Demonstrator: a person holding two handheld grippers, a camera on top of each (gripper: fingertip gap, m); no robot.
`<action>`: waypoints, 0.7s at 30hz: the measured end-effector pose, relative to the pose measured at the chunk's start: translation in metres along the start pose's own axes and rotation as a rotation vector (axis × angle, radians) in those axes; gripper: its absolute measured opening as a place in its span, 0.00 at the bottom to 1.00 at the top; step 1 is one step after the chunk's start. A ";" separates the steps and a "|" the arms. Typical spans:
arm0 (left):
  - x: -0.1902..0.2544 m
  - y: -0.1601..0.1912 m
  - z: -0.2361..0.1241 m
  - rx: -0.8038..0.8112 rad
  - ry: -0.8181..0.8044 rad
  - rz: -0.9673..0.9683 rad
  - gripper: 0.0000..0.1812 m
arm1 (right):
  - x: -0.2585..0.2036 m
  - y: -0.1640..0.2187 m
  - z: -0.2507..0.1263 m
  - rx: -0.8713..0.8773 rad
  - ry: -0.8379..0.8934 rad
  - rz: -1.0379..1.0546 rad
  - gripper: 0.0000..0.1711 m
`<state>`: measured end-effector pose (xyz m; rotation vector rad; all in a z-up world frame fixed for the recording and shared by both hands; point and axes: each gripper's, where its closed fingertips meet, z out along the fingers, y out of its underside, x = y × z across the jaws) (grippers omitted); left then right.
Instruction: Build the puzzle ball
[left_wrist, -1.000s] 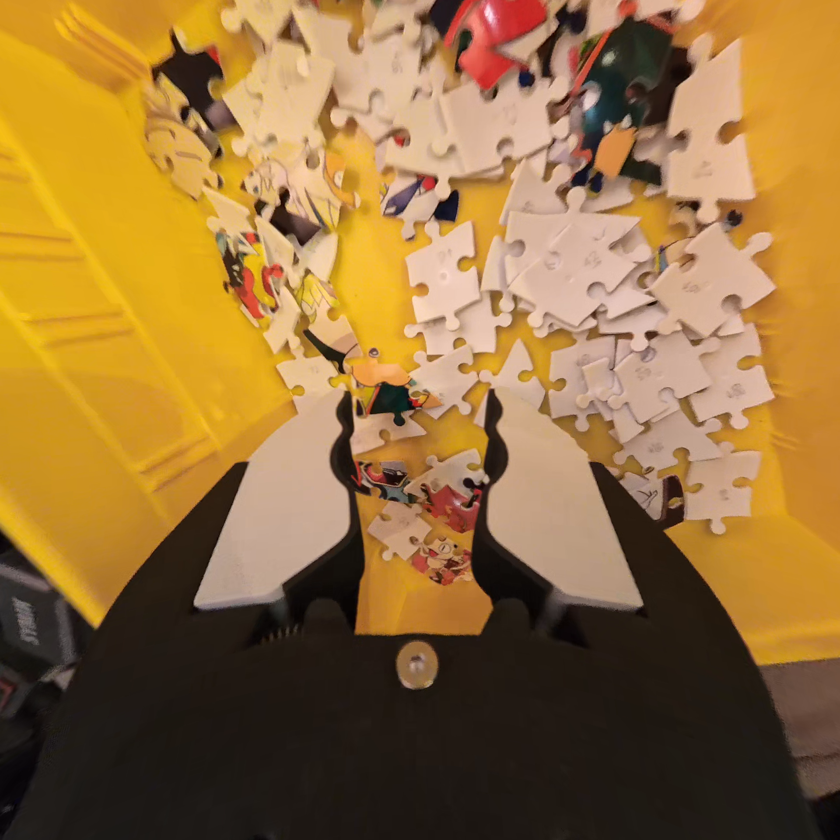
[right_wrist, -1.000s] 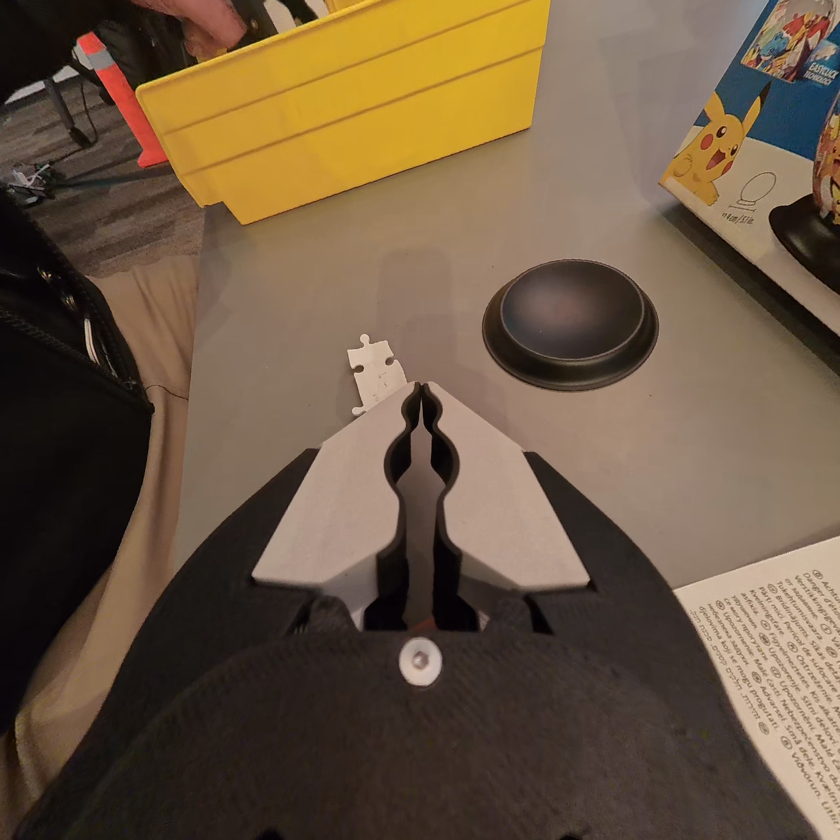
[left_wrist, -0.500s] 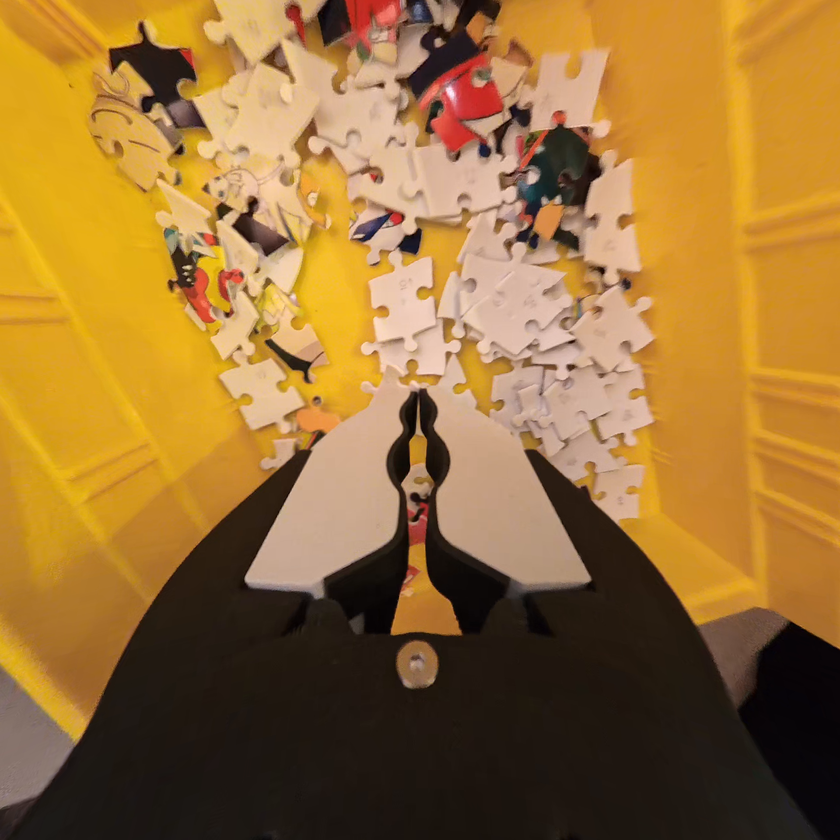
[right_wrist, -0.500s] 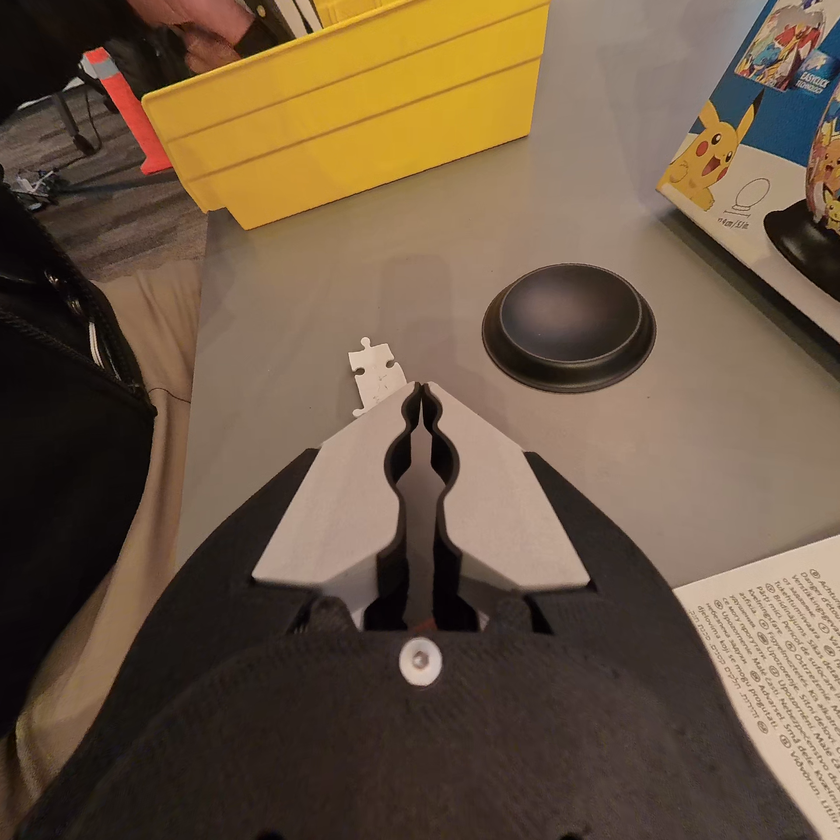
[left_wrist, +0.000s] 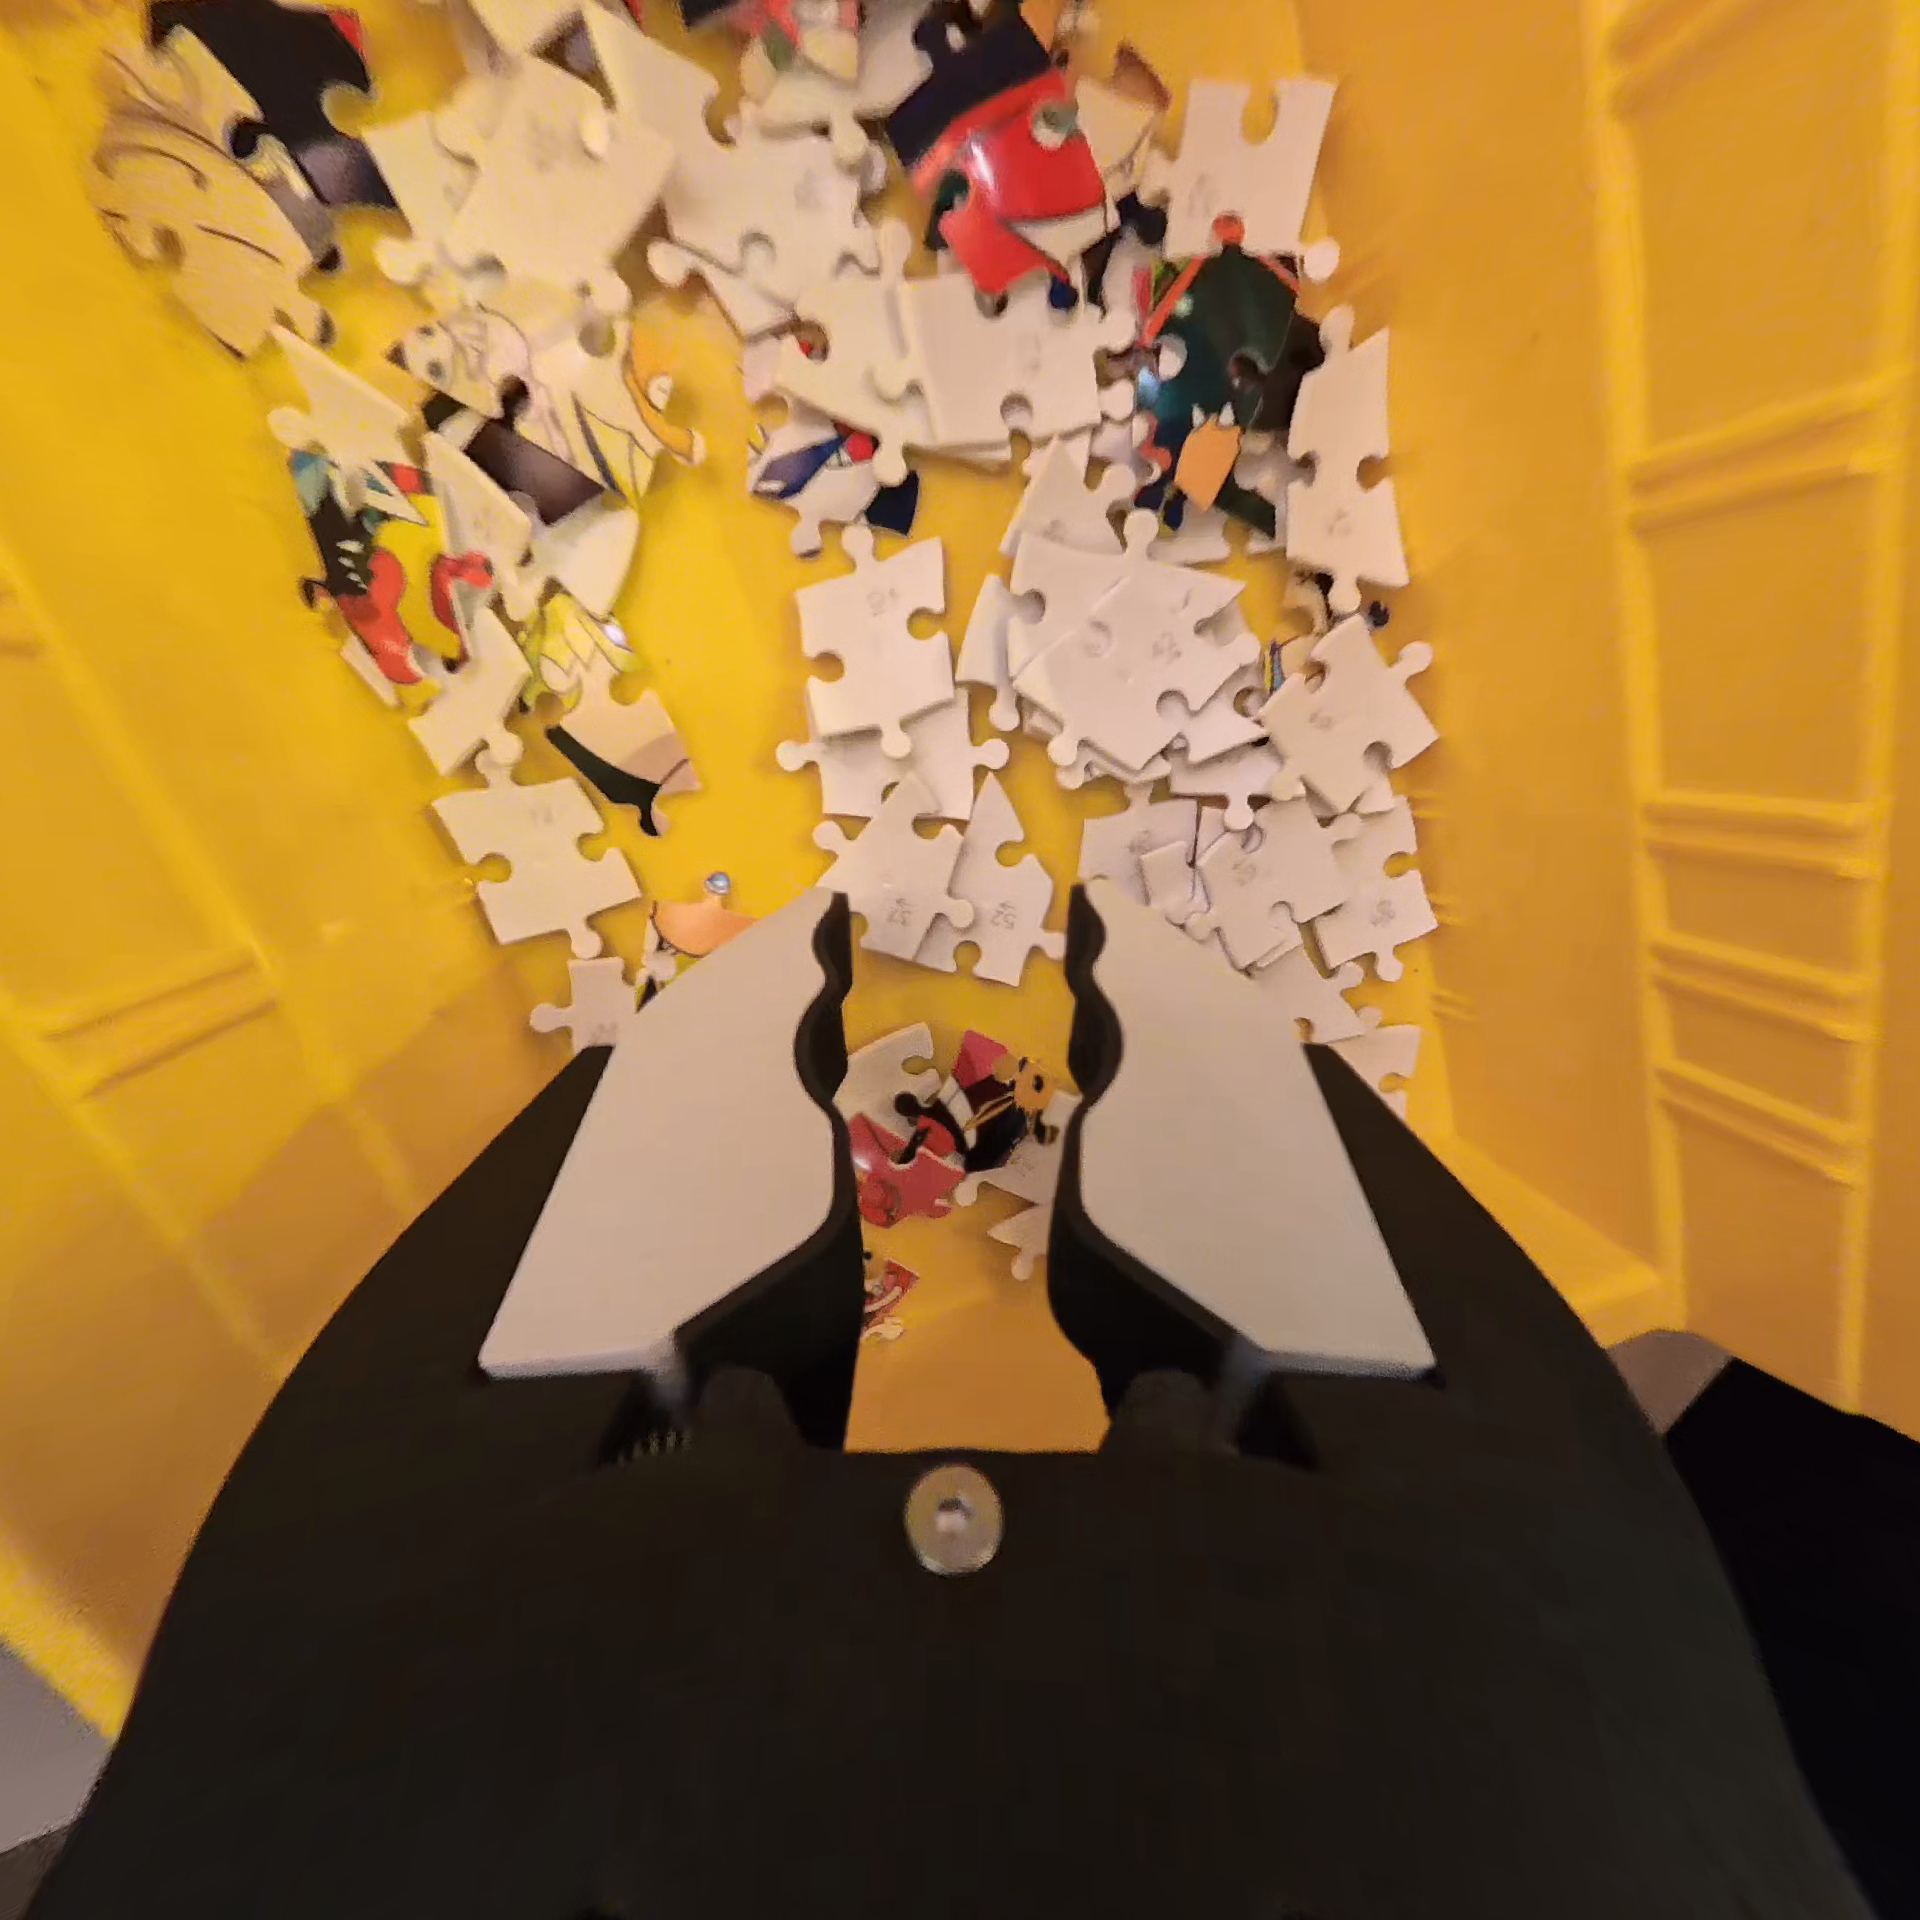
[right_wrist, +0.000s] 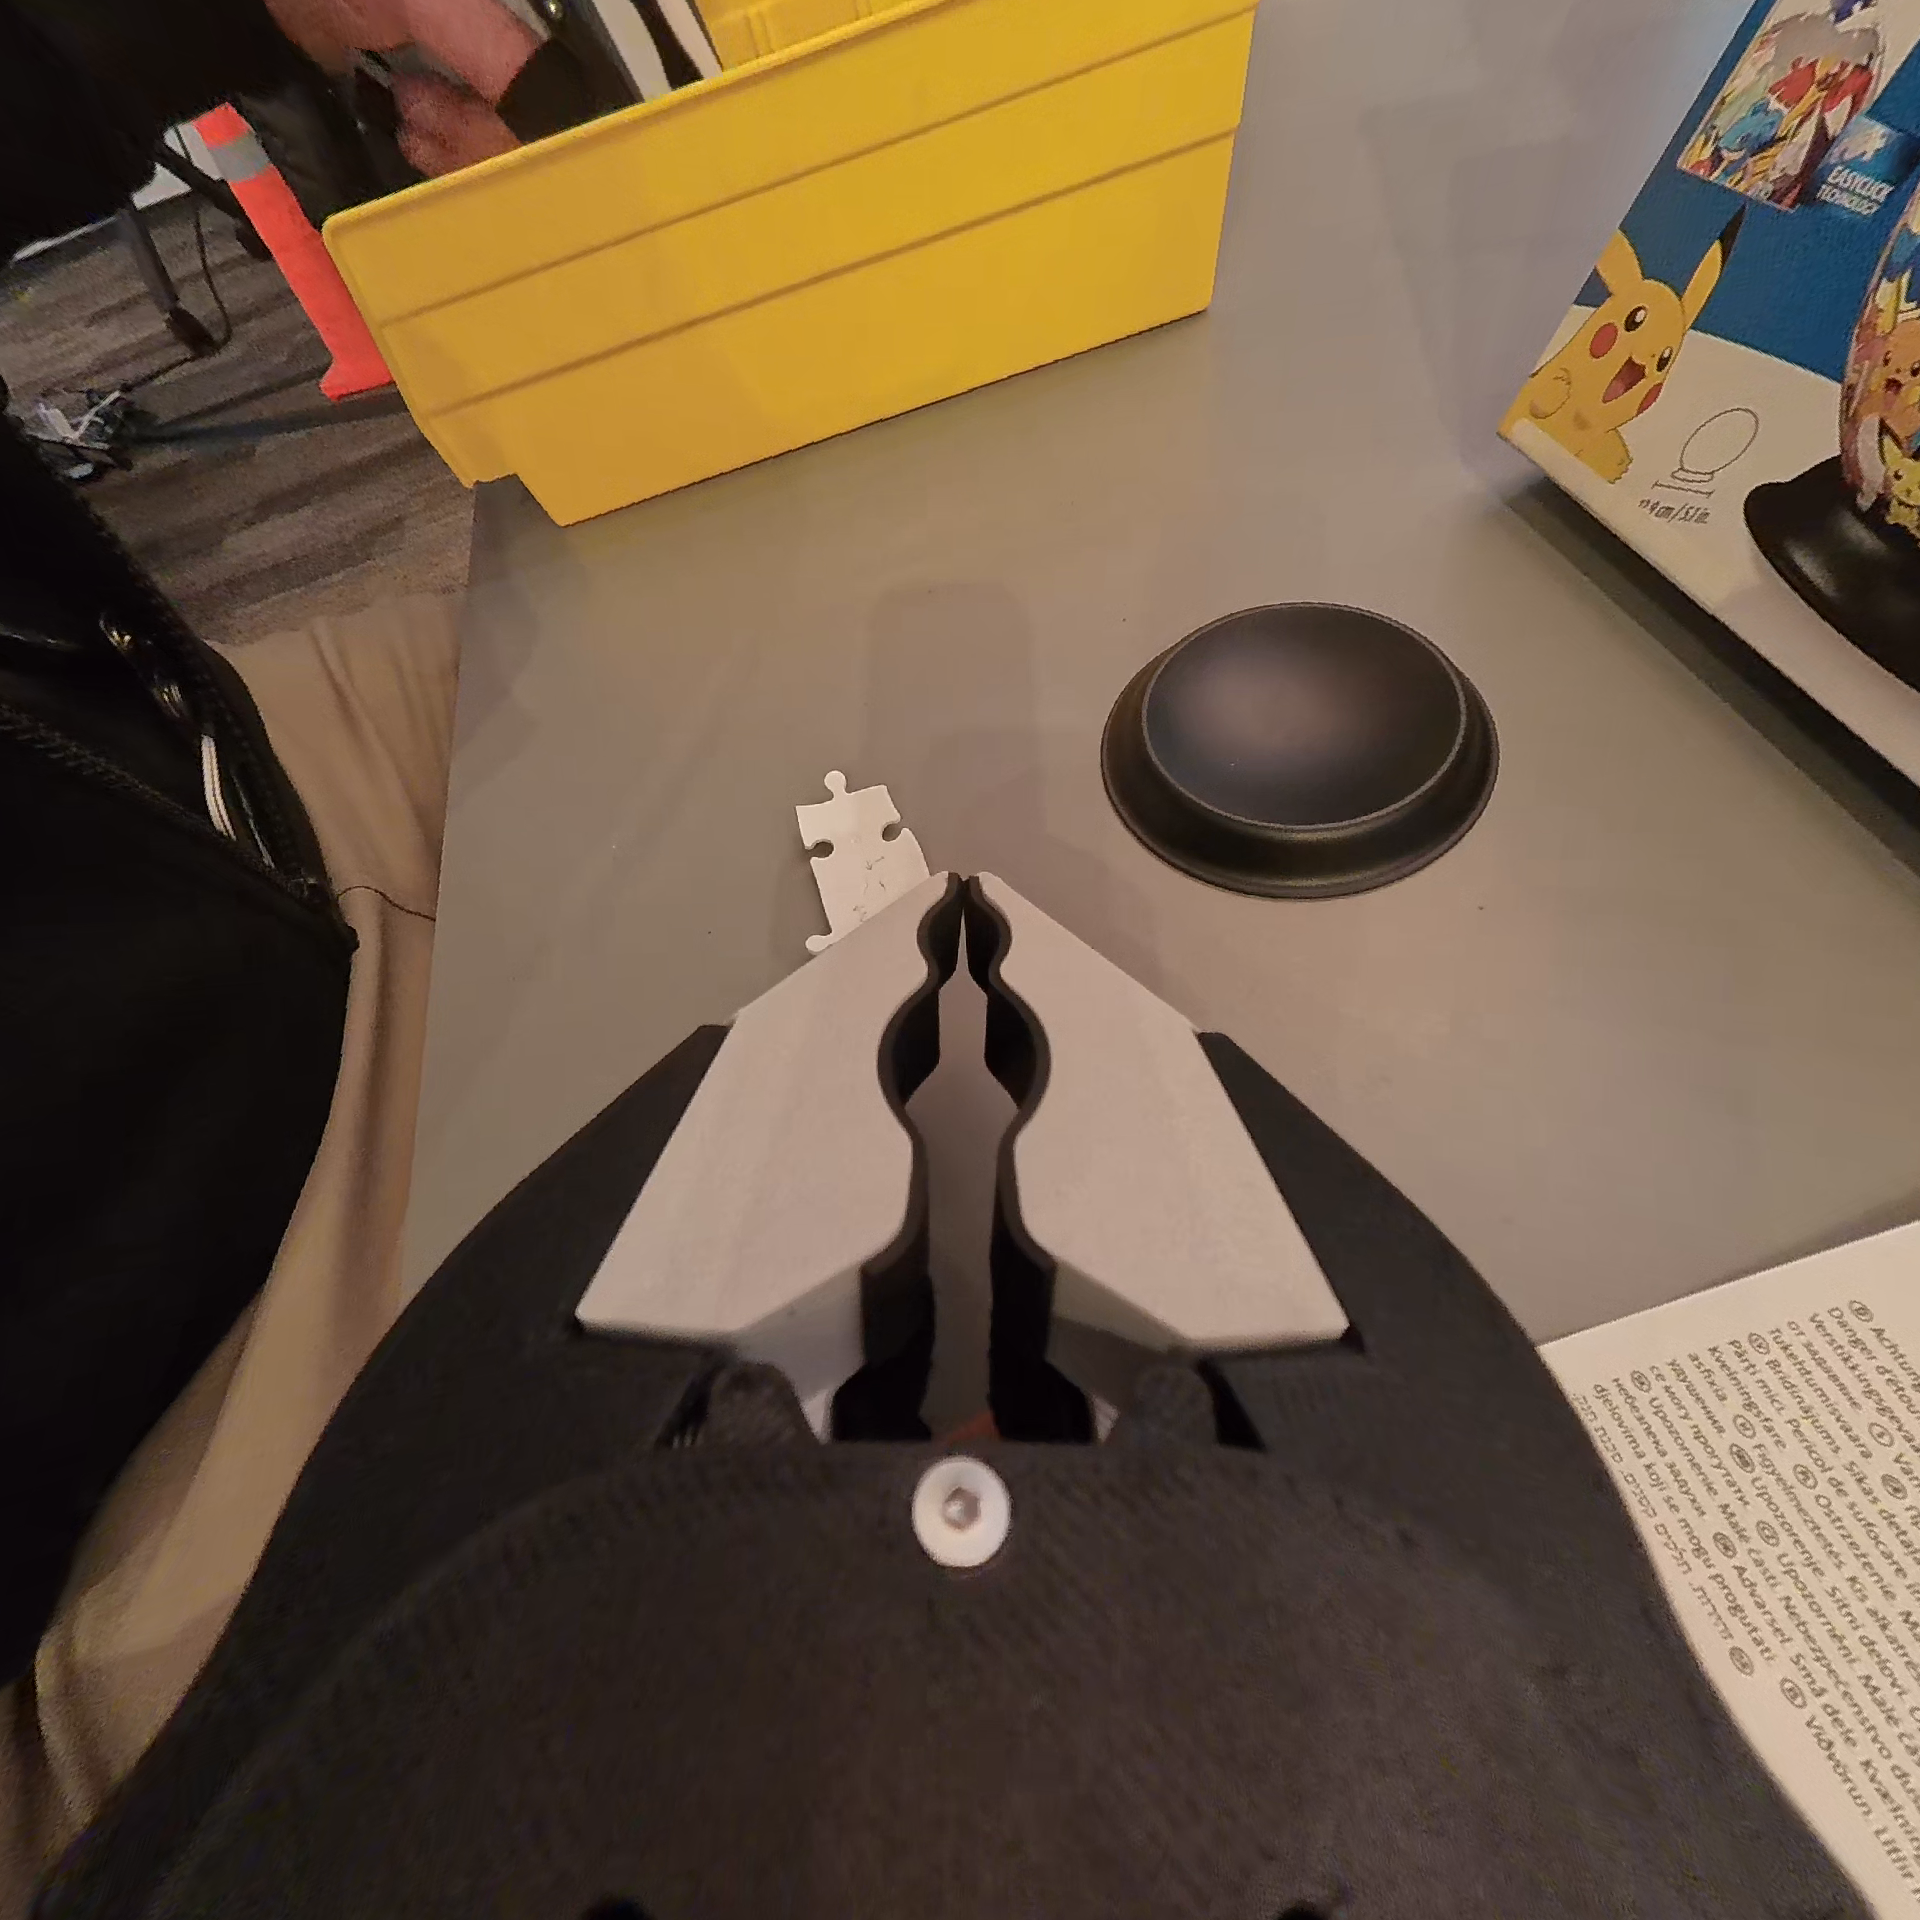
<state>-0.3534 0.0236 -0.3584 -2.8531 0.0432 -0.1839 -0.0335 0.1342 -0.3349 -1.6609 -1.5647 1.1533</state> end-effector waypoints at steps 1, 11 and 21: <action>0.000 0.002 0.003 -0.015 -0.016 0.009 0.23 | 0.000 0.000 0.000 0.001 0.001 -0.001 0.00; -0.005 0.011 -0.008 -0.033 -0.122 0.079 0.21 | 0.000 -0.001 0.000 0.004 0.000 0.000 0.00; -0.026 0.047 -0.011 -0.180 -0.221 0.104 0.26 | 0.000 0.000 0.000 0.003 0.002 -0.006 0.00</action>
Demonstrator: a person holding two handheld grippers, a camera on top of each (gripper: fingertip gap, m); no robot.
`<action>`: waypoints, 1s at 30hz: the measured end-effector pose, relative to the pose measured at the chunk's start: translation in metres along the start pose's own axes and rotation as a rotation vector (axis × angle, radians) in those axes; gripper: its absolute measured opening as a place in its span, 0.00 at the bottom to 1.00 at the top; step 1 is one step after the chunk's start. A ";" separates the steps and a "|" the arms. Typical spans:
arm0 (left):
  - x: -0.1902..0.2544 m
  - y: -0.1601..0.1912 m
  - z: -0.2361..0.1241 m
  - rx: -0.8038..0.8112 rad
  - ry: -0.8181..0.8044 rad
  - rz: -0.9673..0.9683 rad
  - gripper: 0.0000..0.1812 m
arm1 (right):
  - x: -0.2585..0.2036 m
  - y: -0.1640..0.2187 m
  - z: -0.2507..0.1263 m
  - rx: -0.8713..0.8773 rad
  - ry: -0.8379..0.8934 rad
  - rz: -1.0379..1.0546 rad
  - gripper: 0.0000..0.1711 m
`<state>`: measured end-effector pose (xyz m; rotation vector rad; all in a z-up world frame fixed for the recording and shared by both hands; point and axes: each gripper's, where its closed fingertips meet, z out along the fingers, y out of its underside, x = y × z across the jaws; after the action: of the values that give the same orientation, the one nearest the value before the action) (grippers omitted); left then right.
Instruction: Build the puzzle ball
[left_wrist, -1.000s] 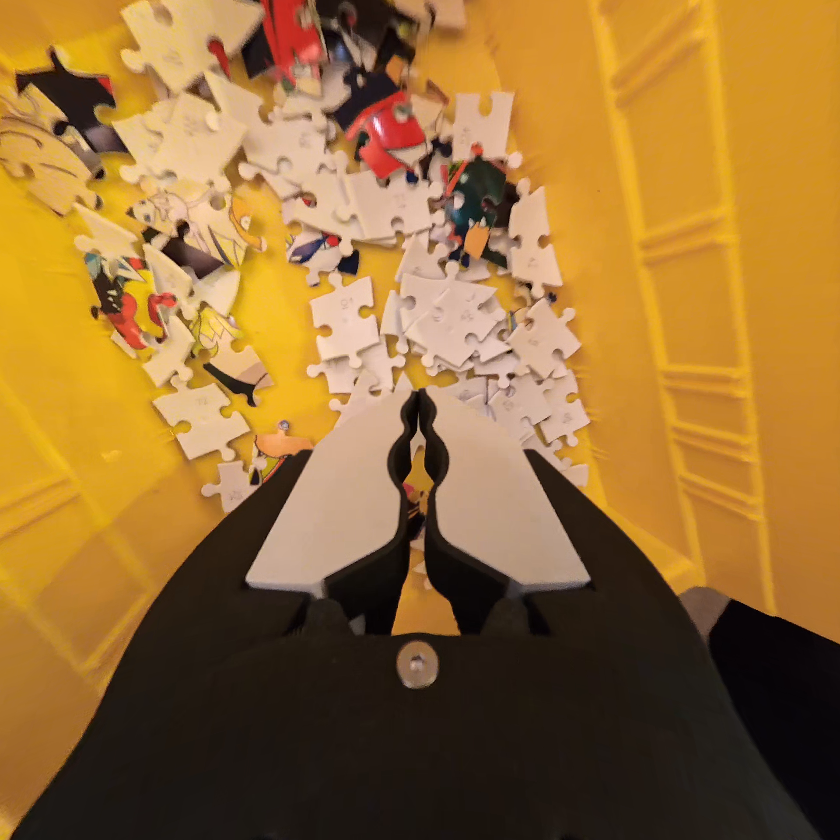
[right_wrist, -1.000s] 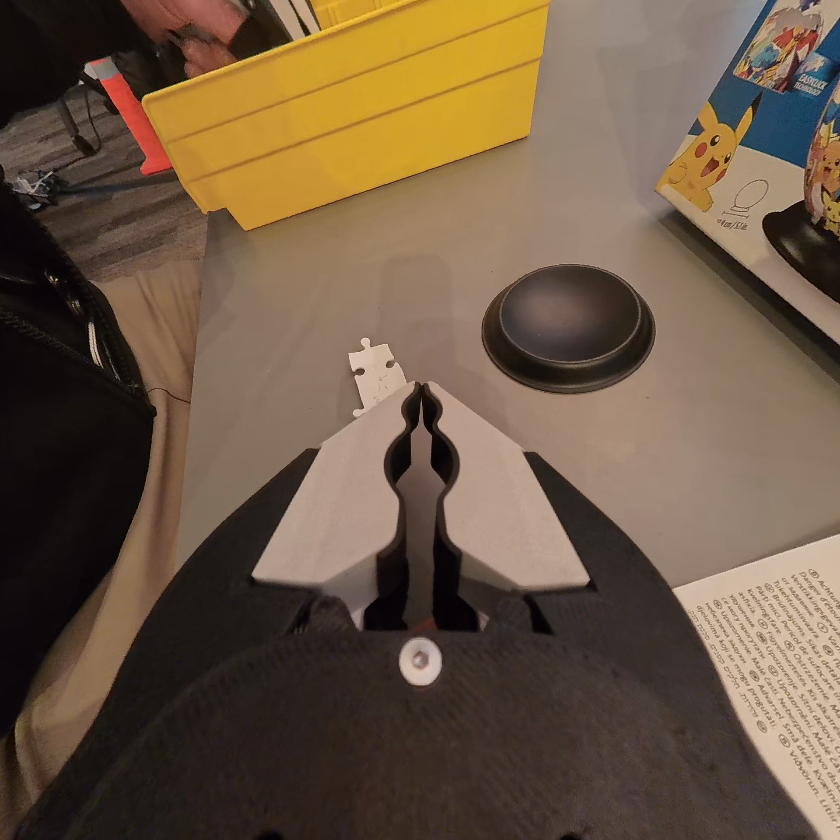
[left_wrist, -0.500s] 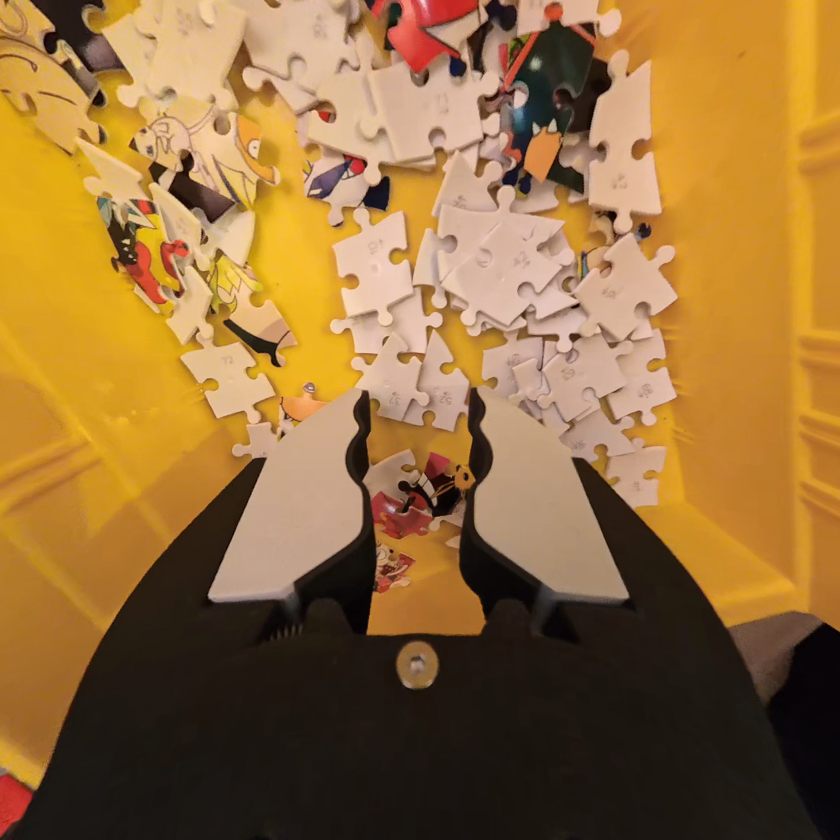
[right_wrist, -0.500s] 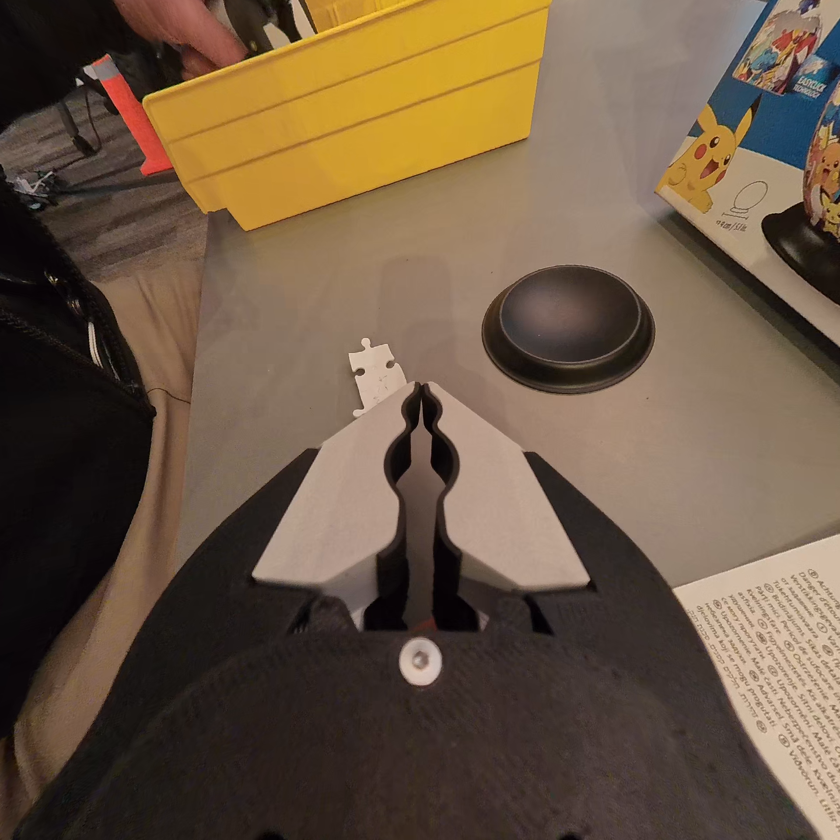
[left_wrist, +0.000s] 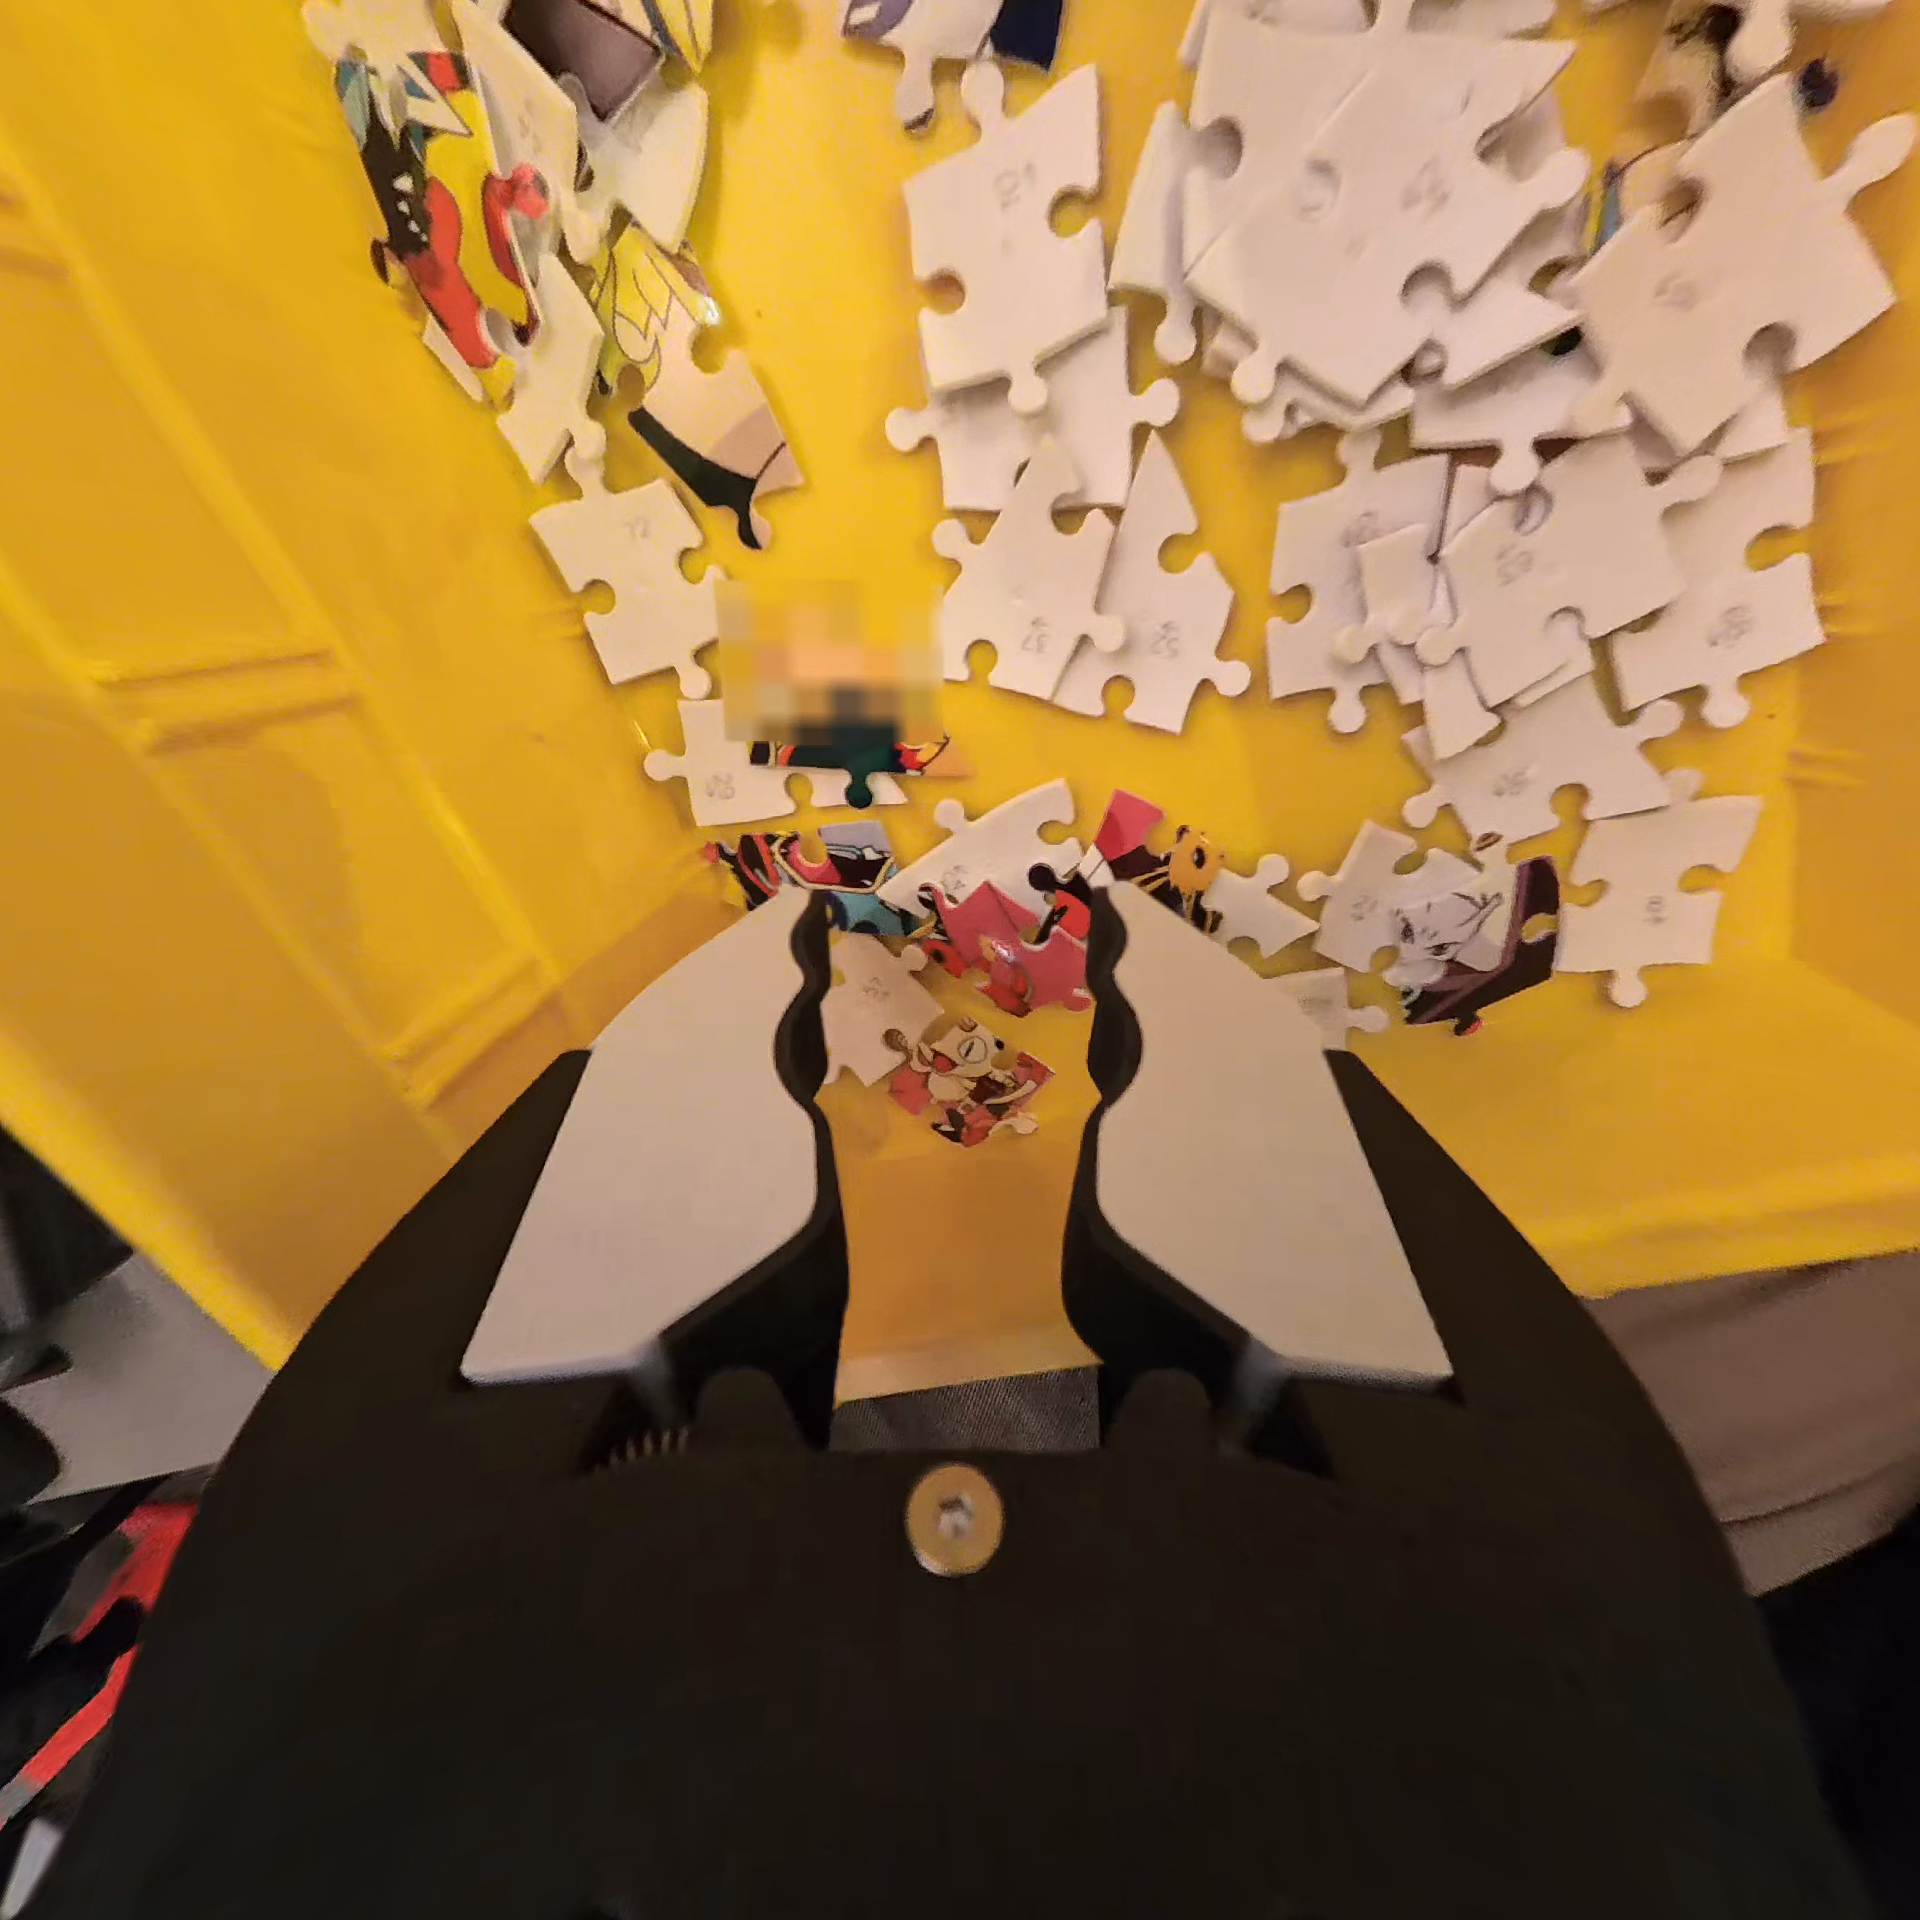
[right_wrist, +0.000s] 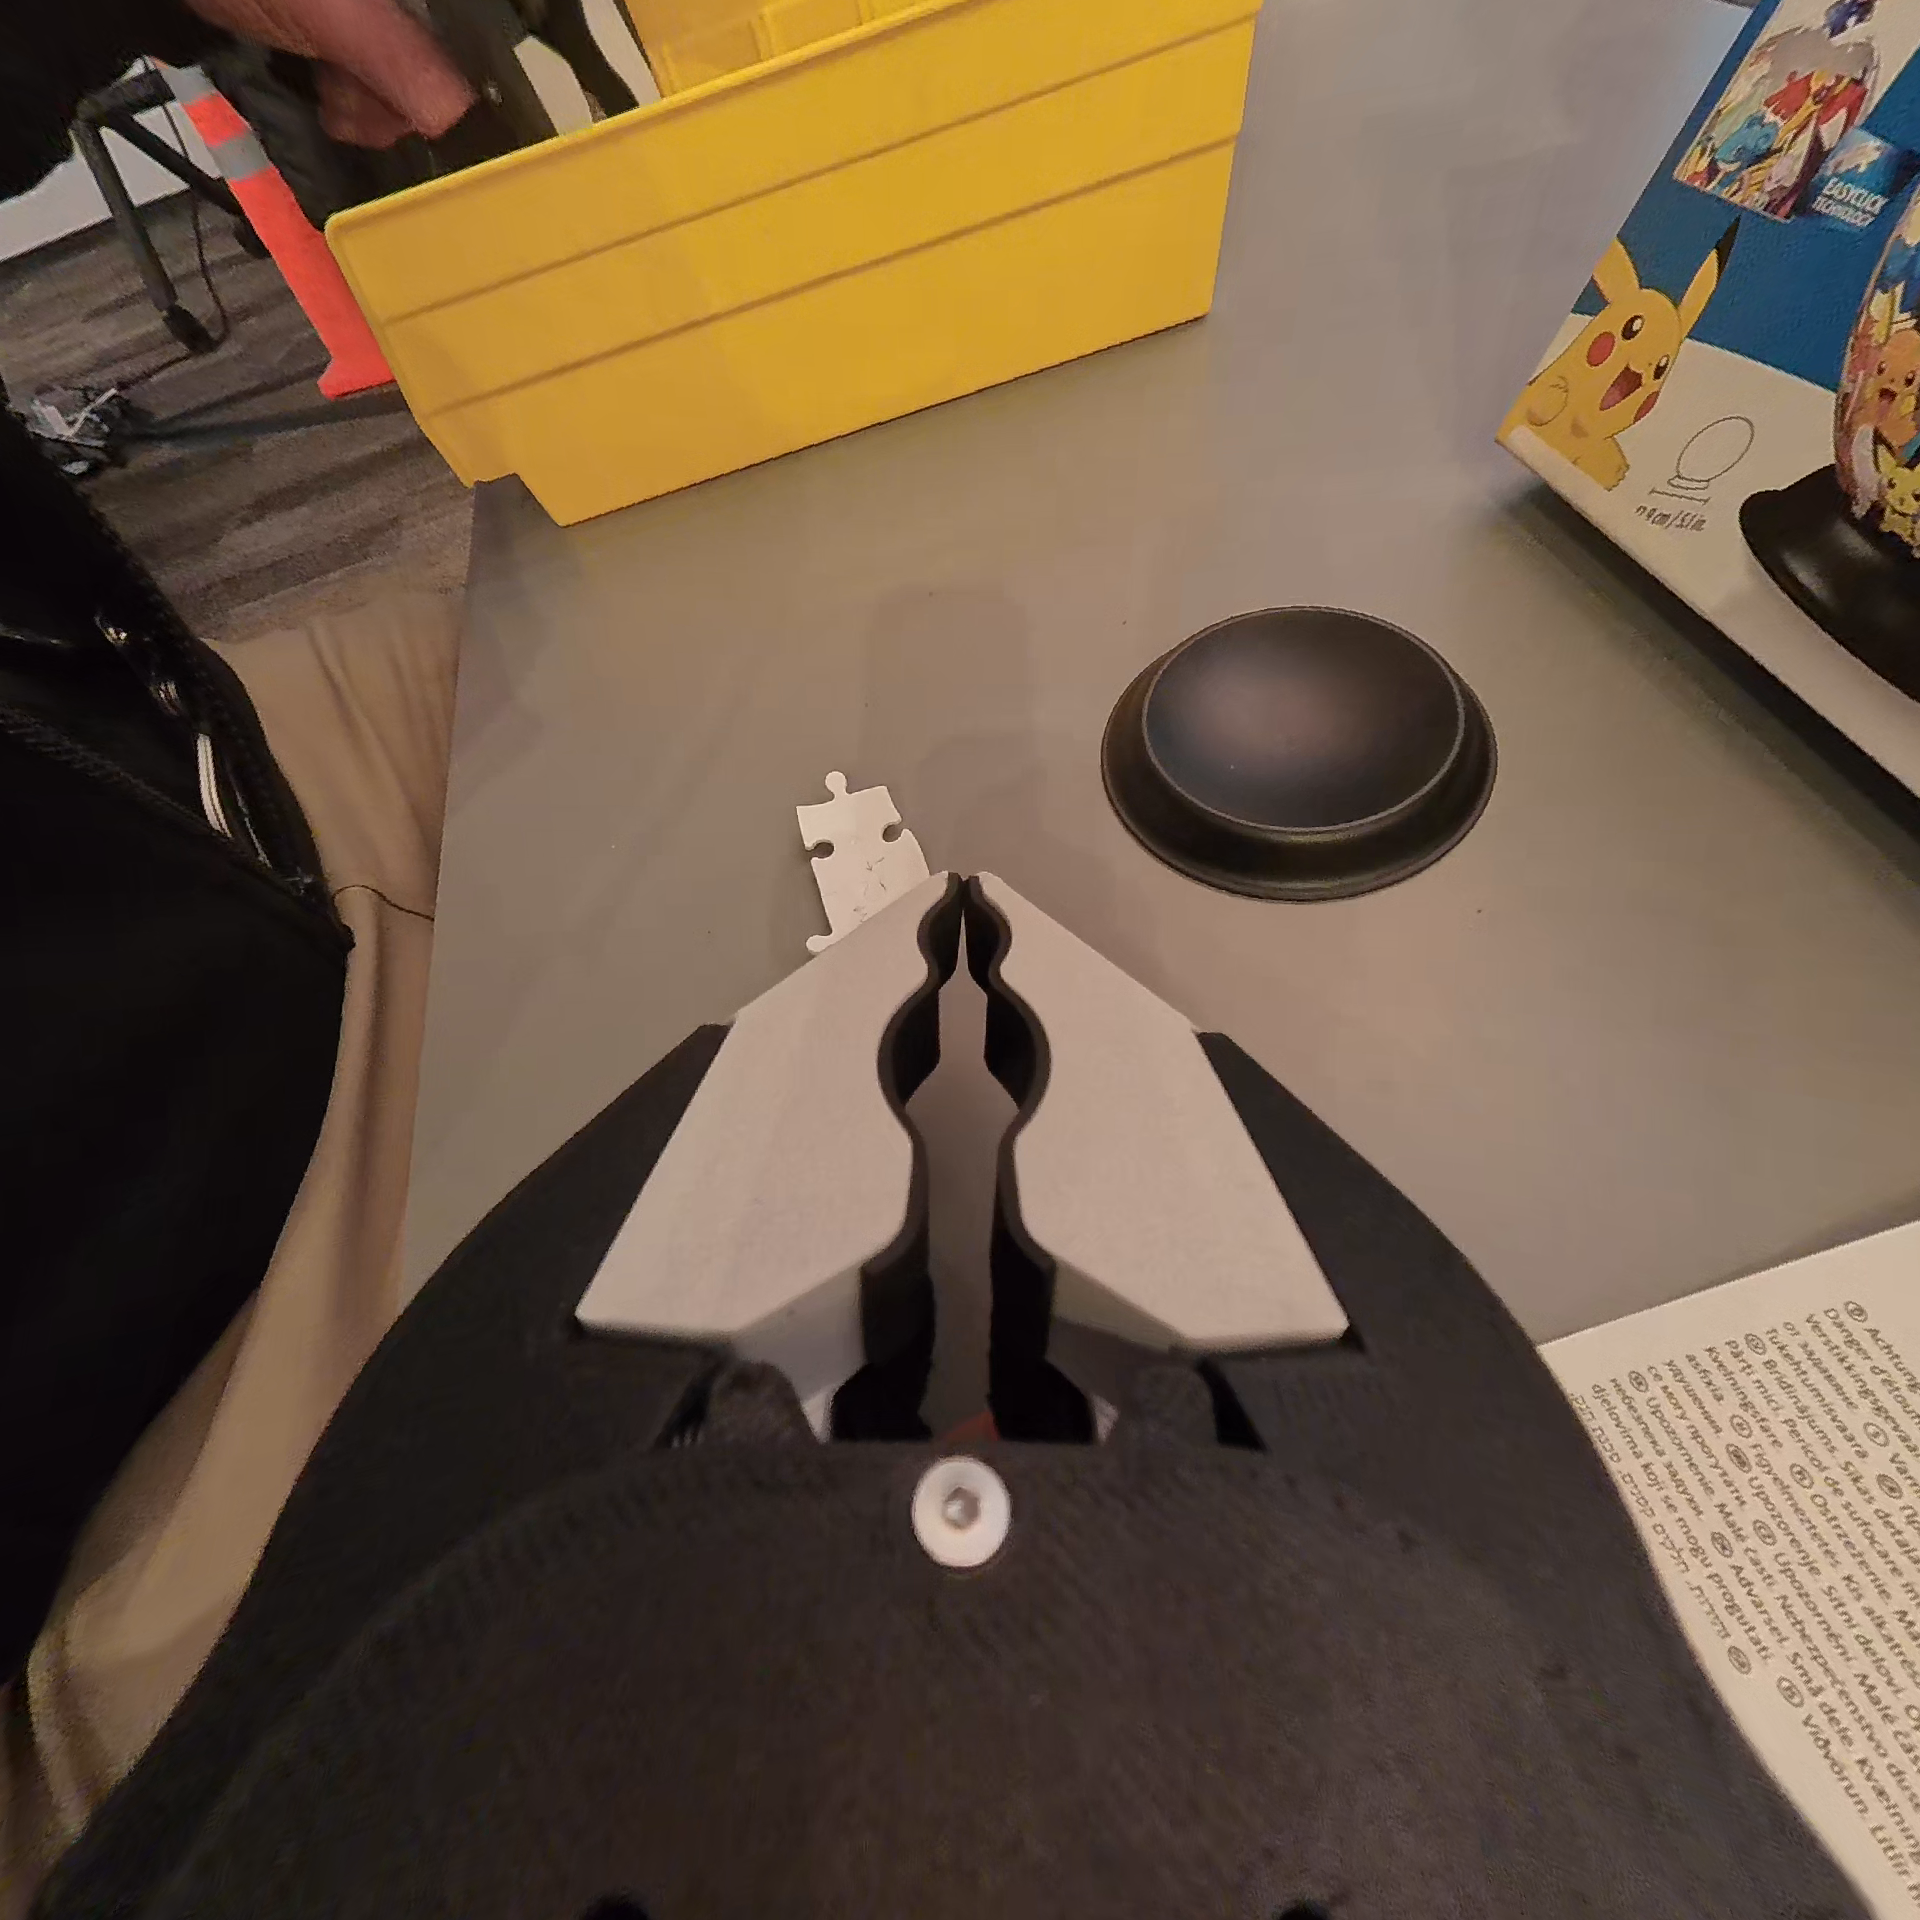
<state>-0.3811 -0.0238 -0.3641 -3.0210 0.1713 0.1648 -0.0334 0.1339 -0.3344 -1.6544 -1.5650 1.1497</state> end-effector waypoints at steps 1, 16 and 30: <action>0.002 0.002 0.002 -0.023 0.009 0.002 0.28 | 0.000 0.000 0.000 -0.001 0.001 -0.001 0.00; 0.007 0.024 -0.010 -0.063 0.119 -0.002 0.24 | 0.000 0.000 -0.001 0.004 -0.003 0.003 0.00; 0.031 0.013 0.003 -0.129 0.174 0.106 0.10 | 0.000 0.000 0.000 0.004 0.001 -0.001 0.00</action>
<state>-0.3521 -0.0393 -0.3720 -3.1543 0.3485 -0.0820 -0.0331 0.1339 -0.3338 -1.6517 -1.5621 1.1509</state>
